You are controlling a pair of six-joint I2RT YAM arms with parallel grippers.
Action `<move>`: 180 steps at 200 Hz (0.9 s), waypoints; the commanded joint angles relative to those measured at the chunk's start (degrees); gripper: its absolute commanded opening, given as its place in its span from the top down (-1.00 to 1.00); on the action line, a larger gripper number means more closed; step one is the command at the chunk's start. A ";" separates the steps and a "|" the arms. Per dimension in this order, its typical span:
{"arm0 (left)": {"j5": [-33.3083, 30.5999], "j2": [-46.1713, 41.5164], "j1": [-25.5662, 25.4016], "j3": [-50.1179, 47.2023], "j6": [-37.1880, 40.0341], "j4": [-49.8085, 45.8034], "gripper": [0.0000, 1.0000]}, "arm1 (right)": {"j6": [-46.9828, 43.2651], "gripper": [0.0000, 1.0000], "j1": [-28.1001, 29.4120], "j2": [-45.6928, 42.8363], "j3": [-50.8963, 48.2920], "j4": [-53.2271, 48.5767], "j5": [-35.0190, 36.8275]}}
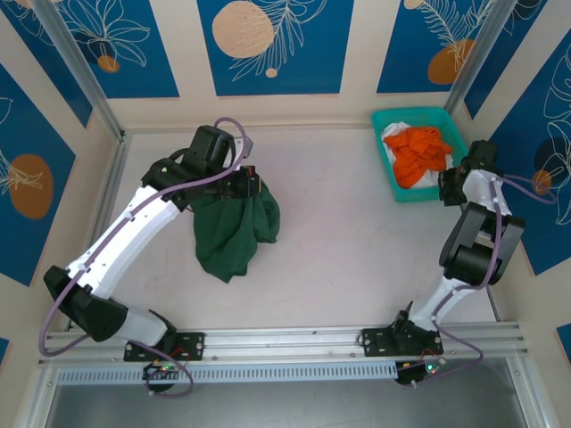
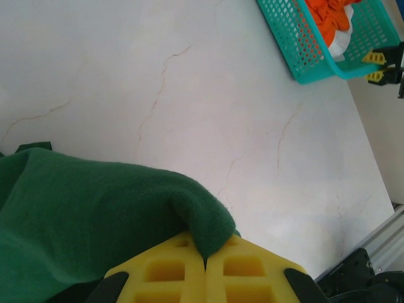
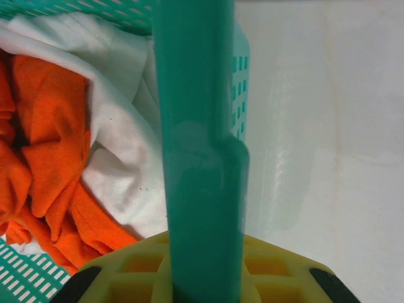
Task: Fold and stack the t-shirts
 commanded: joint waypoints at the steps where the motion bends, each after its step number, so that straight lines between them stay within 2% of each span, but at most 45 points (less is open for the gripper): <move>1: 2.88 1.55 0.33 3.20 -0.94 -0.09 1.00 | 4.11 0.89 -0.63 2.73 4.48 3.54 5.88; 11: 3.47 2.45 0.33 3.58 -0.90 -0.09 1.00 | 4.29 0.75 -0.38 4.20 6.16 3.24 5.72; 33: 3.90 4.97 0.40 5.46 -0.78 -0.78 0.95 | 3.53 0.16 0.55 5.82 8.65 3.42 3.79; 49: 2.76 6.90 0.40 7.22 -1.07 -1.99 0.79 | 1.69 -0.21 2.07 5.37 9.67 2.48 2.52; 60: 1.91 8.06 0.43 7.81 -1.46 -2.42 0.57 | 0.62 -0.38 3.52 4.09 9.42 1.22 2.51; 85: -1.45 9.67 0.44 9.18 -2.54 -4.09 -0.13 | -0.38 -0.79 6.99 -1.12 5.01 -0.71 3.18; 93: -2.80 9.59 0.45 9.65 -2.66 -4.77 -0.36 | -0.79 -0.81 7.97 -3.44 3.39 -1.23 3.30; 109: -6.35 8.07 0.65 9.45 -2.64 -5.53 -0.68 | -2.35 -0.83 10.57 -7.79 0.73 -2.69 3.70; 118: -8.29 6.66 1.11 8.09 -2.79 -5.91 -0.78 | -3.48 -0.83 12.63 -10.34 -0.12 -4.06 4.76; 130: -8.61 4.57 3.11 4.54 -4.16 -6.70 -0.80 | -5.68 -0.83 16.01 -13.74 -1.21 -5.60 6.15; 151: -4.41 -0.68 9.58 -8.16 -8.94 -5.76 -0.77 | -9.04 -0.82 23.36 -19.37 -3.95 -7.04 6.27; 180: 0.35 -10.42 17.23 -29.47 -13.63 1.22 -0.76 | -13.18 -0.66 39.32 -22.89 -9.38 -8.99 2.94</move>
